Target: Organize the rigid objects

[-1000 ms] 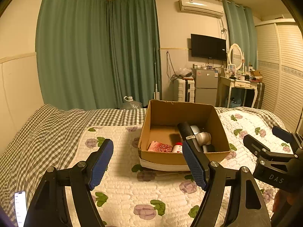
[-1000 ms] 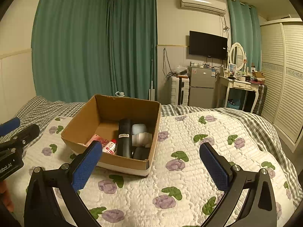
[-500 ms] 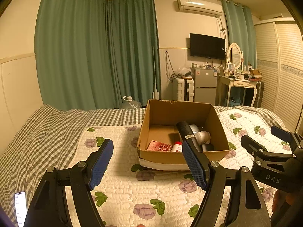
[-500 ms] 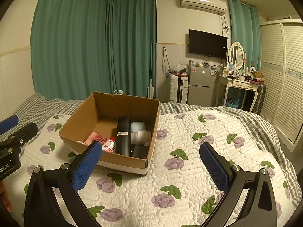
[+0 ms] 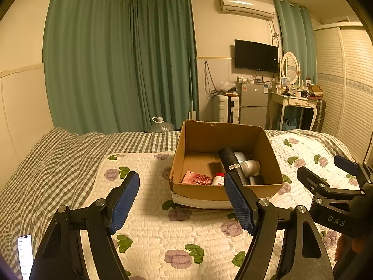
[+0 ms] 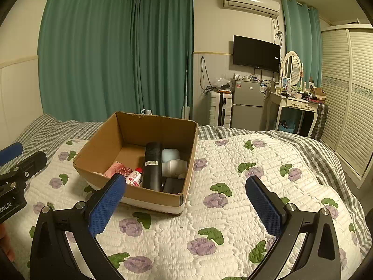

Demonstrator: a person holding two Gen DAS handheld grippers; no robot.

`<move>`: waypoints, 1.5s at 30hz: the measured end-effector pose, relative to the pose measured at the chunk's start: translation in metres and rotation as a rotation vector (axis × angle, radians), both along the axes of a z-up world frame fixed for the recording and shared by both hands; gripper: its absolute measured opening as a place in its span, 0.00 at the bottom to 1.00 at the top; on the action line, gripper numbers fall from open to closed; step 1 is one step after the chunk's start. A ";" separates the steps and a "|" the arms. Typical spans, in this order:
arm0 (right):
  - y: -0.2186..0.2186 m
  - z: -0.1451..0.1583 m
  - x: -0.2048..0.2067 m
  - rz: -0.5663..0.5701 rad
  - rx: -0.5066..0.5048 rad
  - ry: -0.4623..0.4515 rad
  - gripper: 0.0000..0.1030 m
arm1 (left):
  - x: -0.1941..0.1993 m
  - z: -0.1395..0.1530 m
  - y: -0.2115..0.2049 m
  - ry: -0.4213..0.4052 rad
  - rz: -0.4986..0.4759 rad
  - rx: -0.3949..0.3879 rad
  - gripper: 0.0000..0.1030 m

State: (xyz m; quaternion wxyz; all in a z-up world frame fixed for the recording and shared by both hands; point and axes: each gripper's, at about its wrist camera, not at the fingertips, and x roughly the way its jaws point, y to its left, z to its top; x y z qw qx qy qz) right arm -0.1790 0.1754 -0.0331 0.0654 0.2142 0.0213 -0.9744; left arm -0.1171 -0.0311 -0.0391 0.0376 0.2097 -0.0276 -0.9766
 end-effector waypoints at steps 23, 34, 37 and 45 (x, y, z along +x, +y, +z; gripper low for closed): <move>-0.001 -0.001 0.000 0.002 0.002 -0.005 1.00 | 0.001 -0.002 0.000 -0.004 0.003 -0.001 0.76; -0.004 -0.004 0.000 0.007 0.005 -0.015 1.00 | 0.002 -0.003 -0.001 -0.006 0.004 -0.001 0.76; -0.004 -0.004 0.000 0.006 0.006 -0.014 1.00 | 0.002 -0.003 -0.001 -0.007 0.004 -0.002 0.76; -0.004 -0.004 0.000 0.008 0.006 -0.015 1.00 | 0.001 -0.006 -0.003 -0.013 0.012 -0.002 0.76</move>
